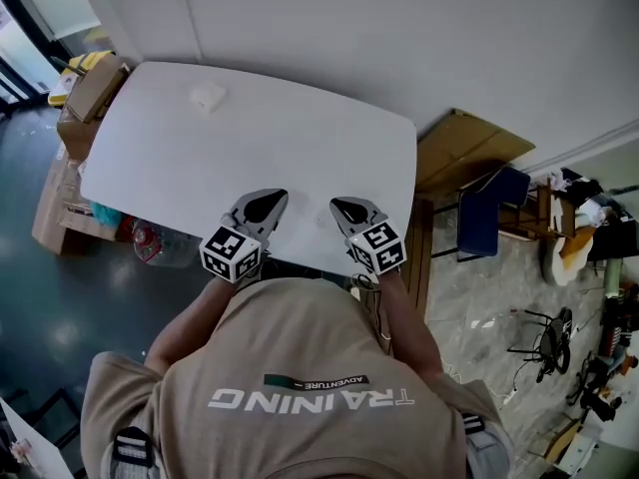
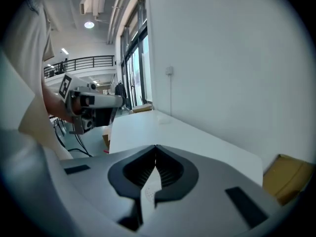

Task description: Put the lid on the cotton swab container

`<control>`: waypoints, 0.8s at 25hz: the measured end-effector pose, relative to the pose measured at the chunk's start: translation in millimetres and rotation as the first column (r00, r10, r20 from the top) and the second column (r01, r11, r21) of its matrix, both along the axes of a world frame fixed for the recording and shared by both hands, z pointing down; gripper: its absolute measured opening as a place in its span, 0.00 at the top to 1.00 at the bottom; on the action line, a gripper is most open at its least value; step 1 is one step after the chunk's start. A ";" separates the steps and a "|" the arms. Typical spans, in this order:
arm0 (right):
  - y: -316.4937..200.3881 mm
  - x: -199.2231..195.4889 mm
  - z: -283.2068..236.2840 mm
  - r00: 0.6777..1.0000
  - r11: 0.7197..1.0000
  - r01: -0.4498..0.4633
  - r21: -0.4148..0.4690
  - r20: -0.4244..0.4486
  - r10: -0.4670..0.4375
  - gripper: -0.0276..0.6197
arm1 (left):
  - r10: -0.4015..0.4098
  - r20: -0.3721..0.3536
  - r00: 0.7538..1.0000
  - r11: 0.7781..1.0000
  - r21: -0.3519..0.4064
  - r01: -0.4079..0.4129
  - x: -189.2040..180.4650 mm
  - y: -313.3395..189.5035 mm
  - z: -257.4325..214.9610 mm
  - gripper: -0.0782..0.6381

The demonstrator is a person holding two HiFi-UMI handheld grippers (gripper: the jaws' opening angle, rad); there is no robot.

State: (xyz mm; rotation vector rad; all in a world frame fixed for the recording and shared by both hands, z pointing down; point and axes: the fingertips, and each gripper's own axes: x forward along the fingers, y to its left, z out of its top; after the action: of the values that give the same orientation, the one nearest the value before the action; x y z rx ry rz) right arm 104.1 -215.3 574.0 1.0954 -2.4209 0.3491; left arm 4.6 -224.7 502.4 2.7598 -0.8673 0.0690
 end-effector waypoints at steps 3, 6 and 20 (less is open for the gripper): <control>-3.1 11.1 -36.3 1.000 0.996 -0.014 0.085 0.027 0.011 0.93 | -0.003 -0.001 1.000 1.000 0.023 0.003 0.6 -8.5 -8.4 0.87; -3.8 22.3 -68.0 0.998 0.987 -0.023 0.157 0.064 0.013 0.93 | 0.013 0.020 1.000 0.997 0.073 -0.014 5.0 -14.5 -20.2 0.87; 0.5 49.7 -155.0 0.984 0.931 -0.073 0.357 0.178 0.010 0.93 | 0.056 0.020 0.998 0.971 0.233 -0.059 9.4 -30.3 -89.9 0.87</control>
State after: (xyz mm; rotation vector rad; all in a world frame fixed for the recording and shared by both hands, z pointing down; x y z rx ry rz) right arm 153.8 -214.7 419.0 1.3203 -2.6918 0.0047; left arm 14.0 -255.1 412.5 3.0070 -0.8476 -0.0052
